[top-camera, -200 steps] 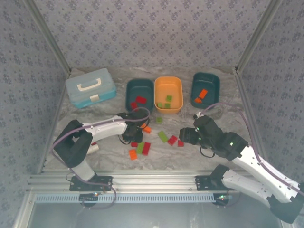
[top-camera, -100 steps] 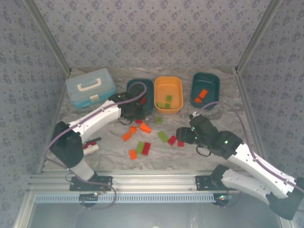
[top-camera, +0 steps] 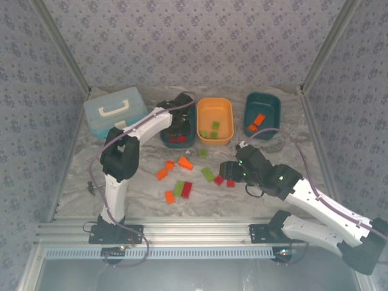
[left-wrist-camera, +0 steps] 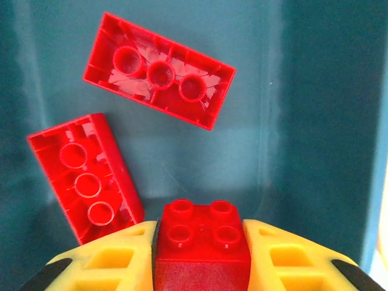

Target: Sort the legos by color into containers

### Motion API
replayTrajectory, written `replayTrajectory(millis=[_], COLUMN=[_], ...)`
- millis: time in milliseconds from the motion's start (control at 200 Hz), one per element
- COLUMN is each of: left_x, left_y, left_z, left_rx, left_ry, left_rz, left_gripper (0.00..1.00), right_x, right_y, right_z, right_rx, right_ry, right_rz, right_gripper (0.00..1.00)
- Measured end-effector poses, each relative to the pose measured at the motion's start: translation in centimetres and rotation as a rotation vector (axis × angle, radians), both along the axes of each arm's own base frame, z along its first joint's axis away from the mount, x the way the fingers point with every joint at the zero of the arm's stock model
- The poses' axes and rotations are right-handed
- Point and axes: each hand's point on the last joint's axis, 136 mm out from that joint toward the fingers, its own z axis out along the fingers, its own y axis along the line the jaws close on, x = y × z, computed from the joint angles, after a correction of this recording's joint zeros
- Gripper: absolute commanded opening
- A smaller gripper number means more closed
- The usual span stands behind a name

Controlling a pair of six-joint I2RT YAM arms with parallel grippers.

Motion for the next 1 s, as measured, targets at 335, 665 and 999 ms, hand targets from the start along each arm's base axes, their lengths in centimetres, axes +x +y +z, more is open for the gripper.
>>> replayTrajectory(millis=[335, 665, 999], left_x=[0.6, -1.7, -11.9], left_y=[0.5, 2.8, 14.4], left_z=[-0.5, 5.2, 17.2], left_rx=[0.003, -0.074, -0.296], left_ry=[0.008, -0.062, -0.351], left_rz=[0.021, 0.080, 0.340], left_gripper=[0.59, 0.74, 0.75], right_x=[-1.2, -3.5, -6.3], right_y=[2.9, 11.3, 22.2], right_z=[-2.4, -6.3, -9.5], right_rx=[-0.039, -0.176, -0.239], right_ry=[0.052, 0.092, 0.114], right_rz=[0.102, 0.348, 0.568], right_gripper=[0.66, 0.67, 0.67])
